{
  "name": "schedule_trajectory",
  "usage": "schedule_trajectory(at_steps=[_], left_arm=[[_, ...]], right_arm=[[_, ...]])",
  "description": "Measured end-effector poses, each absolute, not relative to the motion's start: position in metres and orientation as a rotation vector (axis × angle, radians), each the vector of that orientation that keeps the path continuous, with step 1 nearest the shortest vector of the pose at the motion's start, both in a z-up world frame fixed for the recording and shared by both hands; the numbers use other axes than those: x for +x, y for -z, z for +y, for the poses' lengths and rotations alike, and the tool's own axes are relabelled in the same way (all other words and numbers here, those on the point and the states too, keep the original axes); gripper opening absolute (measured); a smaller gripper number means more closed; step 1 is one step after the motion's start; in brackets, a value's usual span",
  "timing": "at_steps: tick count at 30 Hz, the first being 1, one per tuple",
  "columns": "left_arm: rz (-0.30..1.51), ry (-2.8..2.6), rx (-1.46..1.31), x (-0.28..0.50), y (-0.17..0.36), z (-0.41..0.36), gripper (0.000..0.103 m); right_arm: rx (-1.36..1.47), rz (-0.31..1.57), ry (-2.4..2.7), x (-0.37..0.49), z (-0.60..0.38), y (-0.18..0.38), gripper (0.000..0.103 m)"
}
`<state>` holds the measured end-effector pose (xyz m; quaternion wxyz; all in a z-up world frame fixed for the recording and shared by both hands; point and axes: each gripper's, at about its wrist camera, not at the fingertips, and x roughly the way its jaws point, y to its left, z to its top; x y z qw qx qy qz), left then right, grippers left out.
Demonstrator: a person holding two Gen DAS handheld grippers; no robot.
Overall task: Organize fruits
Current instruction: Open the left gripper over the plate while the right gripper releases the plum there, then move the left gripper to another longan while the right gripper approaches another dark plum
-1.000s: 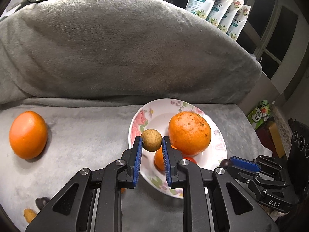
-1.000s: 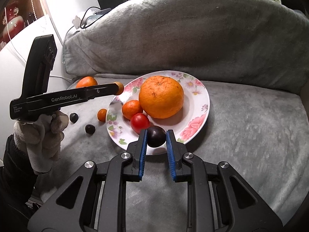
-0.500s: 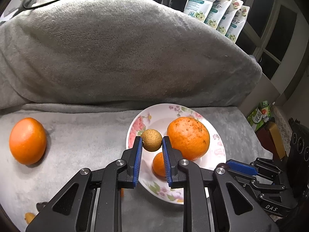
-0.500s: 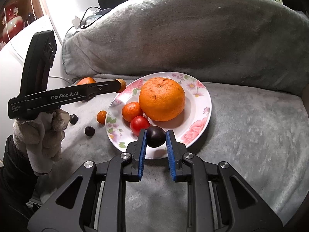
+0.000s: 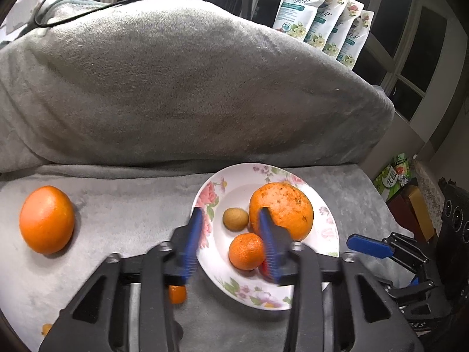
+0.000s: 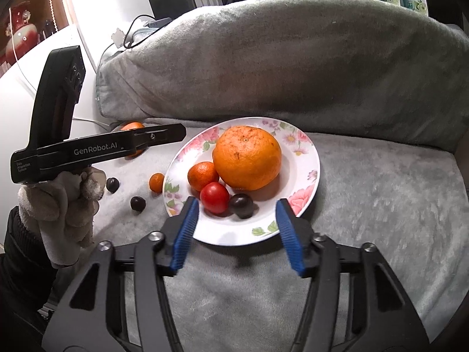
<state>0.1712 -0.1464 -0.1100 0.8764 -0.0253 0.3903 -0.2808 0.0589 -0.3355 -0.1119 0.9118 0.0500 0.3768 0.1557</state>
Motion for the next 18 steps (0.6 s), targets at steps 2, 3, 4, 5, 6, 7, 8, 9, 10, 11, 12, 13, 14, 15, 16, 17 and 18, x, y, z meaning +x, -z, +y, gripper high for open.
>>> schedule_trajectory(at_steps=[2, 3, 4, 5, 6, 7, 8, 9, 10, 11, 12, 13, 14, 15, 16, 17, 18], left_arm=[[0.805, 0.582, -0.055, 0.170, 0.108, -0.145, 0.062], [0.799, 0.580, -0.054, 0.169, 0.107, -0.145, 0.065], [0.796, 0.578, -0.052, 0.169, 0.106, -0.145, 0.069], [0.793, 0.571, -0.050, 0.168, 0.105, -0.145, 0.076], [0.788, 0.567, -0.047, 0.167, 0.104, -0.145, 0.077], [0.785, 0.565, -0.045, 0.167, 0.104, -0.146, 0.077], [0.782, 0.562, -0.040, 0.166, 0.103, -0.146, 0.077], [0.781, 0.559, -0.034, 0.166, 0.102, -0.146, 0.078], [0.782, 0.555, -0.029, 0.165, 0.102, -0.147, 0.078], [0.785, 0.552, -0.022, 0.165, 0.102, -0.148, 0.080], [0.782, 0.549, -0.017, 0.163, 0.101, -0.148, 0.080], [0.781, 0.547, -0.017, 0.163, 0.101, -0.148, 0.080], [0.778, 0.545, -0.018, 0.163, 0.100, -0.148, 0.080], [0.774, 0.543, -0.017, 0.162, 0.099, -0.147, 0.080], [0.770, 0.541, -0.015, 0.161, 0.098, -0.147, 0.080], [0.764, 0.539, -0.012, 0.159, 0.097, -0.147, 0.080], [0.757, 0.538, -0.008, 0.157, 0.095, -0.146, 0.080]], right_arm=[[0.096, 0.767, -0.317, 0.058, -0.334, 0.110, 0.073], [0.096, 0.762, -0.317, 0.057, -0.334, 0.109, 0.078], [0.096, 0.757, -0.317, 0.057, -0.334, 0.108, 0.080], [0.096, 0.756, -0.318, 0.057, -0.334, 0.108, 0.080], [0.096, 0.757, -0.317, 0.056, -0.334, 0.108, 0.080], [0.096, 0.761, -0.316, 0.057, -0.333, 0.108, 0.081], [0.094, 0.763, -0.315, 0.057, -0.333, 0.108, 0.082], [0.093, 0.764, -0.313, 0.057, -0.333, 0.109, 0.086], [0.091, 0.762, -0.311, 0.056, -0.332, 0.109, 0.091], [0.089, 0.757, -0.309, 0.055, -0.332, 0.108, 0.091], [0.088, 0.756, -0.308, 0.055, -0.332, 0.108, 0.092], [0.085, 0.757, -0.305, 0.055, -0.331, 0.108, 0.092], [0.084, 0.758, -0.303, 0.054, -0.331, 0.107, 0.092], [0.082, 0.758, -0.302, 0.054, -0.330, 0.107, 0.092], [0.079, 0.758, -0.301, 0.054, -0.330, 0.106, 0.092], [0.077, 0.758, -0.300, 0.053, -0.329, 0.106, 0.092], [0.077, 0.759, -0.300, 0.053, -0.329, 0.105, 0.092]])
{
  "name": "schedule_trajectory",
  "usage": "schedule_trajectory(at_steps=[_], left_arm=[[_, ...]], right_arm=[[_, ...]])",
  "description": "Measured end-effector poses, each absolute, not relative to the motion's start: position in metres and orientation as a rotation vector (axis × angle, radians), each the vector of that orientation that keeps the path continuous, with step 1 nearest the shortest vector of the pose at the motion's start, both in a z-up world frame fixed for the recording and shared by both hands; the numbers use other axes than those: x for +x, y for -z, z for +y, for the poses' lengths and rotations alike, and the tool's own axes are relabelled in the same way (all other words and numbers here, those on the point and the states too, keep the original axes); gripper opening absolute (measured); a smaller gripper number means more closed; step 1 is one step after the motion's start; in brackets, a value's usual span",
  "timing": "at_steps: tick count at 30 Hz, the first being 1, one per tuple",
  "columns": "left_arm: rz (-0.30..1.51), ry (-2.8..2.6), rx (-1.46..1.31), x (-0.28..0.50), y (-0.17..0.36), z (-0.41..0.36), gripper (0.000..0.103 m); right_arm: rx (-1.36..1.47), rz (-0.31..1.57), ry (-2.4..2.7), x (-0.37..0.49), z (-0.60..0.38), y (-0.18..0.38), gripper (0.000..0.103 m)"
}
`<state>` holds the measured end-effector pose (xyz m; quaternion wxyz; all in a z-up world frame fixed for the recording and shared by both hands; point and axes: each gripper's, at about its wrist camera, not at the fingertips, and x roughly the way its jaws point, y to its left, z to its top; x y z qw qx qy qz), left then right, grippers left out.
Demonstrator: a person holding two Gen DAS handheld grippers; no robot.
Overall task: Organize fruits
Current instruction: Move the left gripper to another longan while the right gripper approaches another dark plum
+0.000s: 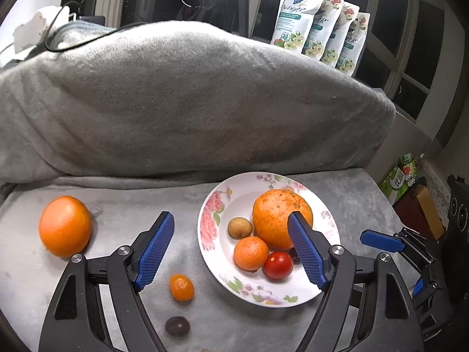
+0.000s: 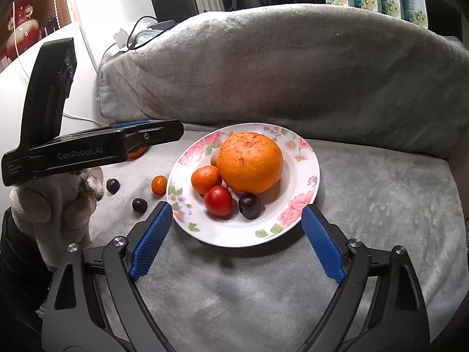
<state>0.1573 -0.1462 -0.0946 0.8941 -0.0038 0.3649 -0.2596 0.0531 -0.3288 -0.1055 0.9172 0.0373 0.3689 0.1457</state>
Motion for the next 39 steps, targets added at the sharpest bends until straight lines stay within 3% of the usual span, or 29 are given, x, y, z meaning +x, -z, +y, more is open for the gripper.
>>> schedule_trajectory(at_steps=[24, 39], left_arm=[[0.648, 0.500, -0.062, 0.119, 0.064, -0.088, 0.080], [0.677, 0.330, -0.097, 0.100, 0.088, -0.002, 0.080]], right_arm=[[0.167, 0.682, -0.299, 0.039, -0.305, 0.086, 0.092], [0.040, 0.718, -0.363, 0.044, -0.257, 0.084, 0.092]])
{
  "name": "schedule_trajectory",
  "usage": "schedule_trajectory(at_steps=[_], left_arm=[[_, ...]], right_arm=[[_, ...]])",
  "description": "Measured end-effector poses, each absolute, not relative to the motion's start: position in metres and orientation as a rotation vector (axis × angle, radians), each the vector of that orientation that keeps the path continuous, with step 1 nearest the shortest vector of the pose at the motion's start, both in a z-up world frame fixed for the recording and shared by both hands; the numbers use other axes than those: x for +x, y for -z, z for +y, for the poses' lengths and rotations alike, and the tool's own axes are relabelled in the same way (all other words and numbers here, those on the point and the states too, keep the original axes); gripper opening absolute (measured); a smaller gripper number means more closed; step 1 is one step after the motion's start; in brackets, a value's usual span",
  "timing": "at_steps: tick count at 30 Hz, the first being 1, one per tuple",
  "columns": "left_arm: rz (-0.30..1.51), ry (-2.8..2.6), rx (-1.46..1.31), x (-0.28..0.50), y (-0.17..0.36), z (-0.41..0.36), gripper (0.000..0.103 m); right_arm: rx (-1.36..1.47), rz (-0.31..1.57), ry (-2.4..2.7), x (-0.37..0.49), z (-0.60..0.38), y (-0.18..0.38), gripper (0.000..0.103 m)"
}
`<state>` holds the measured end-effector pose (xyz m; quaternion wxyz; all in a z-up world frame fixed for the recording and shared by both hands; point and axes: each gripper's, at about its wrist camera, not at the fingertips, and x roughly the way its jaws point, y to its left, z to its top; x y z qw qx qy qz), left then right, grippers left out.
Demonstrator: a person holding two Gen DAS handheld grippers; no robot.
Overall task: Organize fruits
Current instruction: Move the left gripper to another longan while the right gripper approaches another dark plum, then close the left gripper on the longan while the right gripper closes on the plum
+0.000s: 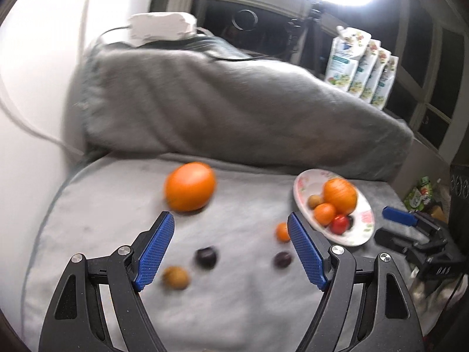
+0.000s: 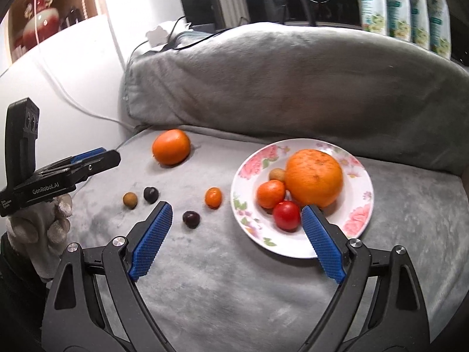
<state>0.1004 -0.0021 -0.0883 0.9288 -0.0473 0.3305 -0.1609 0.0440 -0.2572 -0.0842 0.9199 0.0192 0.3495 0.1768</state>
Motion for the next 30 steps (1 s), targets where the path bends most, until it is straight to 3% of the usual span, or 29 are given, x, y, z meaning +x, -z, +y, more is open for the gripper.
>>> schedule_trajectory(at_steps=[10, 21, 25, 30], left_arm=[[0.748, 0.251, -0.107, 0.079, 0.121, 0.038, 0.079], [0.803, 0.284, -0.155, 0.081, 0.141, 0.048, 0.061], [0.830, 0.305, -0.176, 0.087, 0.148, 0.045, 0.056], [0.864, 0.324, -0.208, 0.096, 0.157, 0.044, 0.051]], right_arm=[[-0.027, 0.728, -0.458, 0.054, -0.216, 0.086, 0.092], [-0.094, 0.804, -0.532, 0.062, -0.177, 0.110, 0.085], [-0.094, 0.869, -0.532, 0.069, -0.174, 0.128, 0.059], [-0.103, 0.901, -0.518, 0.075, -0.171, 0.144, 0.056]])
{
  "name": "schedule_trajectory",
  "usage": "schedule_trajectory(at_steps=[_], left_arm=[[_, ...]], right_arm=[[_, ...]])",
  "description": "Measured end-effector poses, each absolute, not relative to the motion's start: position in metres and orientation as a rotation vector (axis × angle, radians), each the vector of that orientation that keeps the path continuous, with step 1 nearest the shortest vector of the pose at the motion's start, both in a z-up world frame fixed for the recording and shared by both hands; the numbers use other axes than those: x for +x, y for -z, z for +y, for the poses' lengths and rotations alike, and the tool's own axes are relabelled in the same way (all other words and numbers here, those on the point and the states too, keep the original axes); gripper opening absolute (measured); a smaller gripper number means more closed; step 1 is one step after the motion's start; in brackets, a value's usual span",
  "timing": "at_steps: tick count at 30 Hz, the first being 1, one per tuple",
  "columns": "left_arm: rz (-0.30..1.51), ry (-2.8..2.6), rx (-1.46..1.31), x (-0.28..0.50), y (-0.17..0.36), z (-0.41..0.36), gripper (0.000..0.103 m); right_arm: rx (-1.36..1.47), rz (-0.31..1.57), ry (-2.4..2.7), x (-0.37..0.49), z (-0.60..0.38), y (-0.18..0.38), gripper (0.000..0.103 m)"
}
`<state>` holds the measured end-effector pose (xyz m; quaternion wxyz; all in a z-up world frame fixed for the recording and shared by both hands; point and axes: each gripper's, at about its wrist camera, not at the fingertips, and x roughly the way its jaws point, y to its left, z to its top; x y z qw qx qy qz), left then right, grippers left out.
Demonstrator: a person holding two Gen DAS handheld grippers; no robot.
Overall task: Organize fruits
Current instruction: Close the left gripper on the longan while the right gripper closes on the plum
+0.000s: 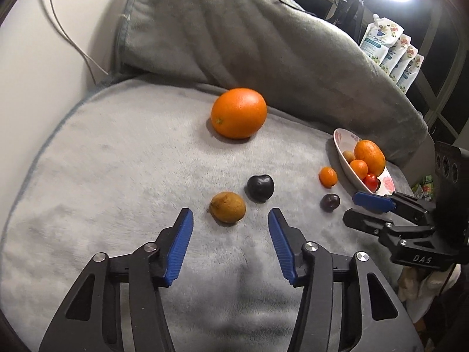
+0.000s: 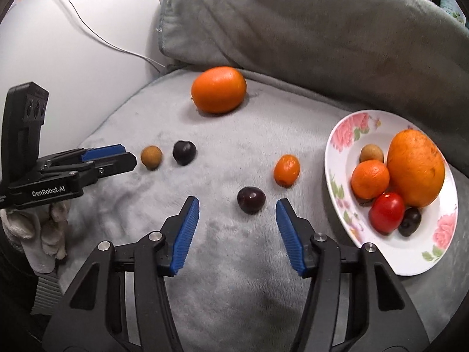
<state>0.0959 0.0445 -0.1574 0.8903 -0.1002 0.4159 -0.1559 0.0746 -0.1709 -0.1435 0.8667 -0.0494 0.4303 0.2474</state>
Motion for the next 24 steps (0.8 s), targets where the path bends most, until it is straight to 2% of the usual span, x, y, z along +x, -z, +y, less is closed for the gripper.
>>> schedule_trajectory(at_steps=[4, 14, 23, 24], left_arm=[[0.877, 0.333, -0.193, 0.100, 0.161, 0.040, 0.046], [0.893, 0.312, -0.158, 0.111, 0.169, 0.033, 0.045], [0.916, 0.302, -0.145, 0.117, 0.177, 0.031, 0.038], [0.918, 0.302, -0.142, 0.117, 0.177, 0.031, 0.034]], right_arm=[[-0.102, 0.916, -0.512, 0.080, -0.170, 0.150, 0.048], [-0.111, 0.925, -0.502, 0.089, -0.168, 0.158, 0.045], [-0.111, 0.935, -0.511, 0.093, -0.167, 0.162, 0.039], [-0.111, 0.935, -0.512, 0.094, -0.167, 0.162, 0.038]])
